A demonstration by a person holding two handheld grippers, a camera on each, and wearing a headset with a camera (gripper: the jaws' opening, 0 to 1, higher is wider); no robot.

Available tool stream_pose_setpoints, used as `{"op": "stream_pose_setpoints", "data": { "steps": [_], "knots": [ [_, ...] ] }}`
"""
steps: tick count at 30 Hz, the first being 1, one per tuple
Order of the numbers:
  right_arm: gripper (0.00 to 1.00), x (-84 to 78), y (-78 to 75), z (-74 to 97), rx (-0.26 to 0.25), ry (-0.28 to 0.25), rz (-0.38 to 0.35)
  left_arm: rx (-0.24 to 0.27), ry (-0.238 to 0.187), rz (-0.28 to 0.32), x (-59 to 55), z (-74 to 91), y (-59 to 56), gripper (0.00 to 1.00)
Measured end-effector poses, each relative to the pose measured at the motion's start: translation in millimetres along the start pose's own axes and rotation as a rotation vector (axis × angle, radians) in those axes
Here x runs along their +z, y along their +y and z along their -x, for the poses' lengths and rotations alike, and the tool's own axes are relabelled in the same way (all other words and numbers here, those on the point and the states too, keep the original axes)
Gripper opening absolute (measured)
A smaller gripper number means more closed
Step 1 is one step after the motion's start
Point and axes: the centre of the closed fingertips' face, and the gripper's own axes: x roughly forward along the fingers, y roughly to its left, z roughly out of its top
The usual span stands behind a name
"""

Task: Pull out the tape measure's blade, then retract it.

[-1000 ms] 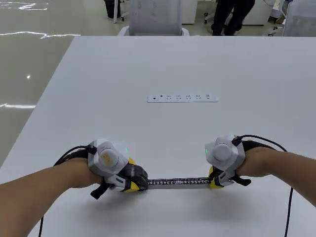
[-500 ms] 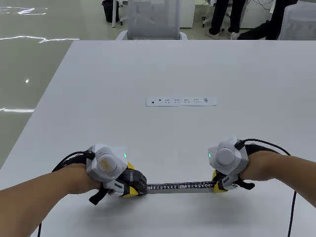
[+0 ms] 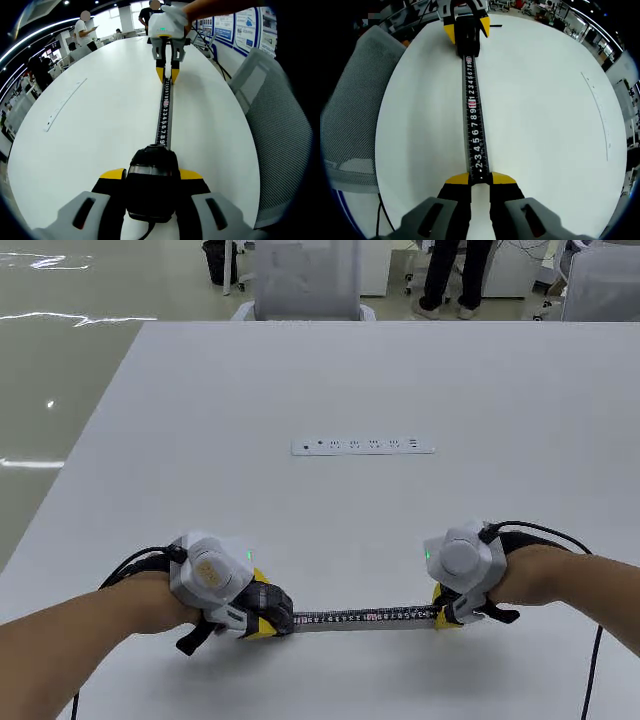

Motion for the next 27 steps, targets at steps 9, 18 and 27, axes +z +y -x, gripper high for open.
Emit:
{"op": "stream_pose_setpoints", "data": {
  "steps": [9,18,27],
  "knots": [
    [0.12,-5.0,-1.5,0.5,-0.001,0.008,-0.008,-0.002,-0.004,0.003,-0.1,-0.3,1.1,0.34],
    [0.12,-9.7,-0.9,2.2,-0.004,0.009,-0.016,-0.001,-0.006,0.002,-0.6,-0.3,2.2,0.34],
    [0.12,-16.2,-0.5,4.5,-0.005,0.016,-0.020,-0.001,-0.008,0.002,-0.7,-0.2,1.4,0.34]
  ]
}}
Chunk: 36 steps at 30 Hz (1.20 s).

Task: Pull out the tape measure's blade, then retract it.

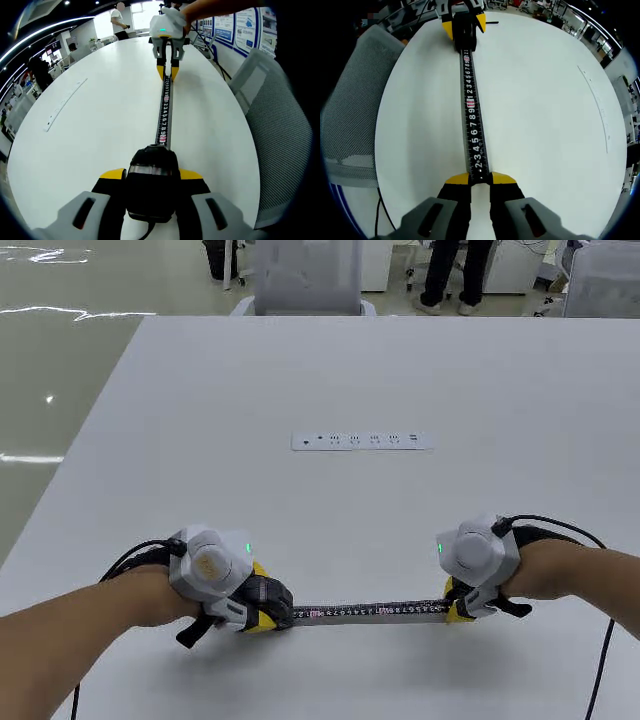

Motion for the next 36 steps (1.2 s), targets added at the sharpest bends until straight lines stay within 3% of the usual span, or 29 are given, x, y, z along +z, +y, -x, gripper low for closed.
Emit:
{"op": "stream_pose_setpoints", "data": {
  "steps": [36],
  "knots": [
    [0.14,2.3,-0.9,-1.4,0.006,-0.022,-0.049,-0.002,0.004,0.004,-0.1,-0.7,-0.7,0.34]
  ]
}}
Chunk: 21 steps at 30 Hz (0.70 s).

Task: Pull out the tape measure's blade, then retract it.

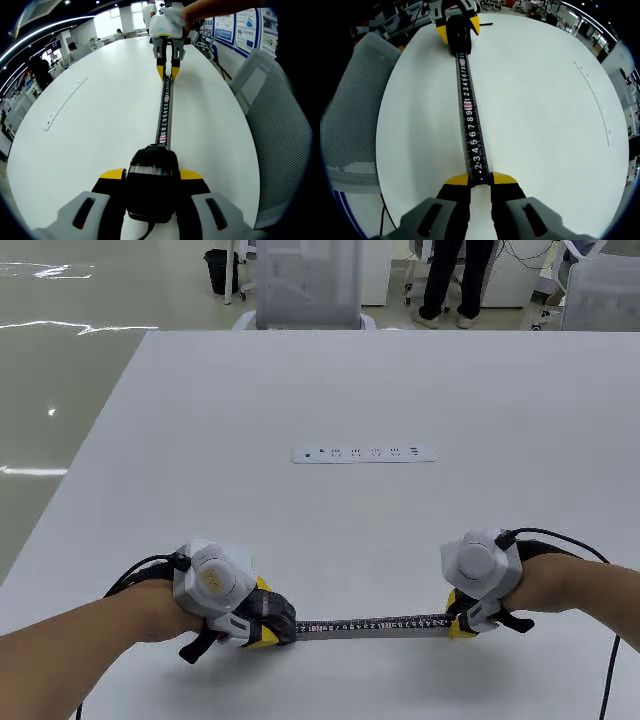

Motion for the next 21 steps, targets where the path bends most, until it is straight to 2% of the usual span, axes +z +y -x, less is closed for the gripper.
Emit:
{"op": "stream_pose_setpoints", "data": {
  "steps": [21],
  "knots": [
    [0.15,-1.4,-0.1,-1.1,0.009,-0.012,-0.015,-0.002,0.004,-0.003,1.2,-1.3,-1.4,0.34]
  ]
}}
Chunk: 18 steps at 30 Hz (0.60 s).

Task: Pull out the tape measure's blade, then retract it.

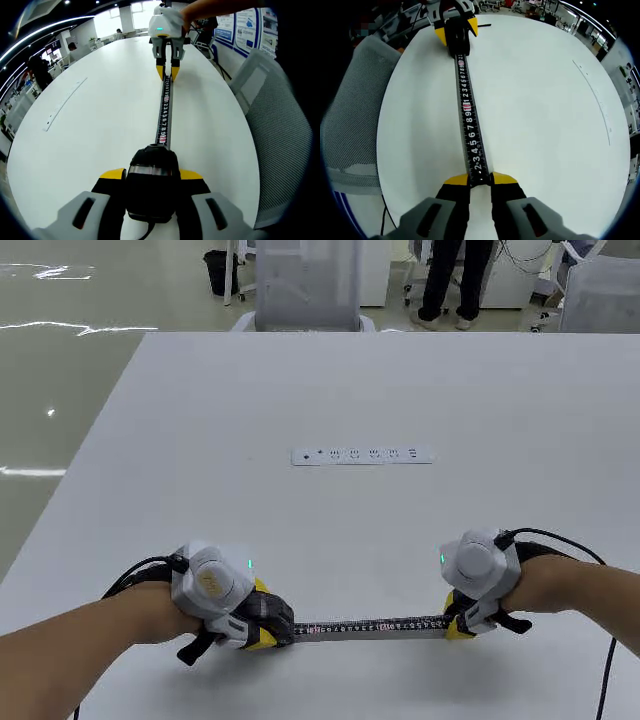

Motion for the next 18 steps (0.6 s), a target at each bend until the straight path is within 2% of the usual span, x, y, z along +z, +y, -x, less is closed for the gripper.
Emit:
{"op": "stream_pose_setpoints", "data": {
  "steps": [6,12,13,15,18],
  "knots": [
    [0.15,0.2,0.7,-0.4,-0.004,-0.010,-0.010,0.010,0.014,-0.018,0.0,-0.1,0.5,0.35],
    [0.16,1.2,2.2,0.8,-0.008,-0.007,-0.003,0.017,0.011,-0.018,0.8,1.8,0.9,0.35],
    [0.16,1.2,2.6,0.7,-0.009,-0.006,0.003,0.016,-0.007,0.052,2.2,3.3,1.0,0.35],
    [0.16,0.6,2.3,0.5,-0.013,-0.002,0.005,0.028,-0.026,0.088,2.6,8.2,7.1,0.39],
    [0.16,-3.0,-0.8,2.4,-0.026,0.011,0.002,0.066,-0.074,0.156,4.1,23.2,19.0,0.57]
  ]
}}
